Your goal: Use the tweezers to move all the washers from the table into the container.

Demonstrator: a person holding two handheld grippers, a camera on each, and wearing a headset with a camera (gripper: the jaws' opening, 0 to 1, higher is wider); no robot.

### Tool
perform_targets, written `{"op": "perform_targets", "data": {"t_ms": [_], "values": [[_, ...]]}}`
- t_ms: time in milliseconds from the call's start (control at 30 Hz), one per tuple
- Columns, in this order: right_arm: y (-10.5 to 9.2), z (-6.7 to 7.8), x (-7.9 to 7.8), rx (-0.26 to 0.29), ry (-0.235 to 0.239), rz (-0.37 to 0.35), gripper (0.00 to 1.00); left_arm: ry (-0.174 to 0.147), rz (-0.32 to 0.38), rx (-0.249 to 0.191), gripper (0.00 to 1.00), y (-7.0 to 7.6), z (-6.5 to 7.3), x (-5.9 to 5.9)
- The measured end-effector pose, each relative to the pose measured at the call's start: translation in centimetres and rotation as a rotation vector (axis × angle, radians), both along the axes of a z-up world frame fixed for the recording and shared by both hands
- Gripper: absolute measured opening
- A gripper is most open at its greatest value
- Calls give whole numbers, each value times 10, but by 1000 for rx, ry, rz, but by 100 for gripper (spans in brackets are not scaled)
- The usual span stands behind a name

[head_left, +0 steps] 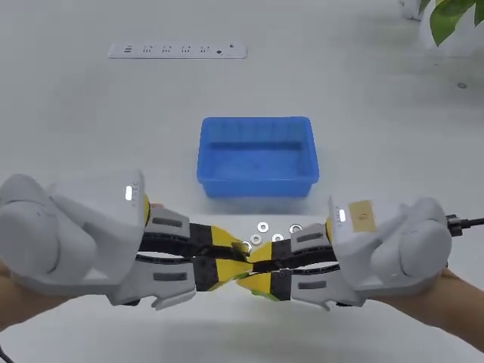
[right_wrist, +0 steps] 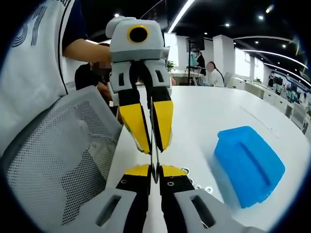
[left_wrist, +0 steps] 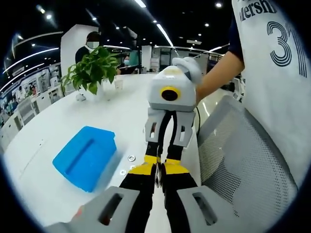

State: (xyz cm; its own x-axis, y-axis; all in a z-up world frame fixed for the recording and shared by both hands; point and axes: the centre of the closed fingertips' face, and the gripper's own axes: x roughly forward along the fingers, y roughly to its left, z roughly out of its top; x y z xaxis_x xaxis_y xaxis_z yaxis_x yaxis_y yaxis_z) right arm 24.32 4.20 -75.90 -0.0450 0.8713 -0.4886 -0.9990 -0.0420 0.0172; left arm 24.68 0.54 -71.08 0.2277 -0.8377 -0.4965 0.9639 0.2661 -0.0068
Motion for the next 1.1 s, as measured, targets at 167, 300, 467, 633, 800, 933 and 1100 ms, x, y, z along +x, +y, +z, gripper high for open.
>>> {"op": "perform_targets", "data": {"t_ms": [167,300,467,633,800,933,1100], "values": [[2,-8,5,-81,-101,34,7,-40,23,29,9,4,-8,2],[5,-10,2,-110,-137,60,7,-47,32,42,8,9,-10,0],[11,-4,8,-109,-154,48,8,-70,63,24,9,18,-5,4],[17,0,14,-118,-167,38,8,-54,97,-1,9,23,-1,12],[21,0,23,-115,-188,13,8,-68,111,-4,9,27,0,19],[22,-4,26,-129,-190,0,8,-66,104,1,8,29,-4,24],[23,-9,31,-147,-191,-10,9,-78,81,9,8,31,-9,26]]}}
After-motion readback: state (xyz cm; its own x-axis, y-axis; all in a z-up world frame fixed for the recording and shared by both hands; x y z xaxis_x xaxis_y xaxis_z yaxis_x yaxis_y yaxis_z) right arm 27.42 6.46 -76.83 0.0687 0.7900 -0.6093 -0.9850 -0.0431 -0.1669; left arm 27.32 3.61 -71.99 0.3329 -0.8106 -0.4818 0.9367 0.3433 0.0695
